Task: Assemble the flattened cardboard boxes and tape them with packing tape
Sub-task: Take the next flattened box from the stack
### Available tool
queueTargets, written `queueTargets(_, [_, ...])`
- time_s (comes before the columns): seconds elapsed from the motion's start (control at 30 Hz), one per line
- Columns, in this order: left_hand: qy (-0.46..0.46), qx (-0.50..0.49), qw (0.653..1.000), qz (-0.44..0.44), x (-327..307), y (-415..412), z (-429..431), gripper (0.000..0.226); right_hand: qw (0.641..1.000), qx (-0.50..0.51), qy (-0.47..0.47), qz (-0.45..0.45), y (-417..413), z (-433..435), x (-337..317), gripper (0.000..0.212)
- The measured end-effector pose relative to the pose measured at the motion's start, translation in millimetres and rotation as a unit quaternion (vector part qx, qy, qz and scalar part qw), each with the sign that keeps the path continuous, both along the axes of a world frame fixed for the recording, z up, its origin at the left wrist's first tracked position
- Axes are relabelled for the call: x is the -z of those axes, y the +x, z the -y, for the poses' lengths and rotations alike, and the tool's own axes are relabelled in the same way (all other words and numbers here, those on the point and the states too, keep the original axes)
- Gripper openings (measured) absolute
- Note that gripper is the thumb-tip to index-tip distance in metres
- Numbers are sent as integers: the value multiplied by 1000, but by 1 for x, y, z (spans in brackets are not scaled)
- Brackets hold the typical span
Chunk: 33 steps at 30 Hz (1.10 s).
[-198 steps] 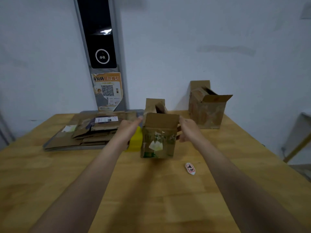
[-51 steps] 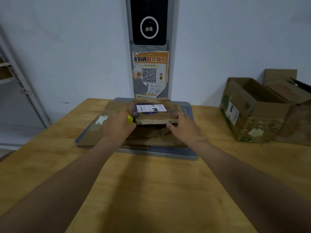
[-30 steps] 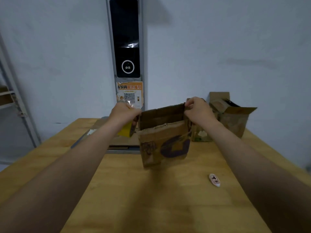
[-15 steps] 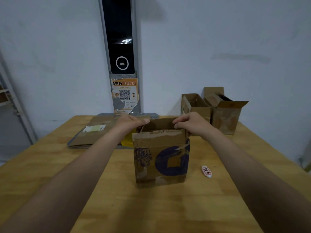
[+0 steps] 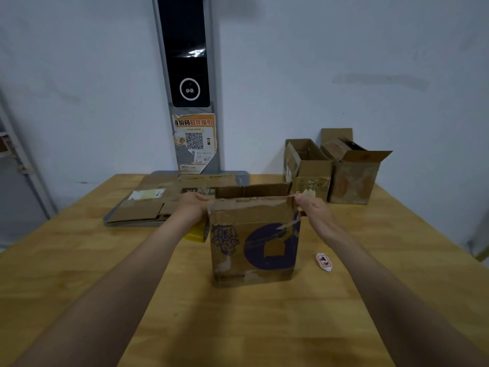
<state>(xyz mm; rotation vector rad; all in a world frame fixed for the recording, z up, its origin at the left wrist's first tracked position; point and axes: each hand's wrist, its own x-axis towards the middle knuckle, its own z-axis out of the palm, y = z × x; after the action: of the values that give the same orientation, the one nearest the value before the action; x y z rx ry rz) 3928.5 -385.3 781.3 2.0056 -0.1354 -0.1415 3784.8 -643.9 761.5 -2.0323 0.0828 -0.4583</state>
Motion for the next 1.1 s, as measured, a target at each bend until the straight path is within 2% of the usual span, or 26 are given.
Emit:
queueTargets(0.03, [-5,1,1000,6,1,0,0,14,1000,-10,-14,22,0,0,1,38])
queueTargets(0.1, [-17,12,1000,12,2,-4,0,28,998,-3,-28,55,2,0,3,13])
queueTargets(0.13, [-12,17,1000,16,3,-4,-1,33,998,0,-12,63,4,1,4,10])
queueTargets(0.27, [-11,10,1000,22,5,-1,-8,42,998,16,1,54,5,-1,-1,68])
queueTargets(0.33, [-31,12,999,-8,2,-1,-11,76,999,4,-2,38,6,-3,-5,79])
queueTargets(0.37, [-37,24,999,-16,0,-3,-12,91,999,1,-20,30,6,-4,-7,73])
queueTargets(0.47, [-31,50,998,-8,-2,-11,-11,111,995,8,-99,32,4,-9,-13,26])
queueTargets(0.53, [-14,33,999,8,0,-13,-8,97,991,15,-131,35,-1,-11,-12,14])
queueTargets(0.6, [0,1,999,42,8,-16,-5,64,988,24,-150,40,-7,-14,-11,14])
queueTargets(0.63, [2,-10,999,53,11,-20,-4,57,987,28,-150,44,-9,-15,-10,13])
queueTargets(0.87, [-46,-40,987,147,34,-34,-6,51,987,43,-134,82,-19,-19,6,11])
queueTargets(1.1, [-37,-39,994,99,17,-8,11,52,994,64,-80,33,13,-17,-7,13])
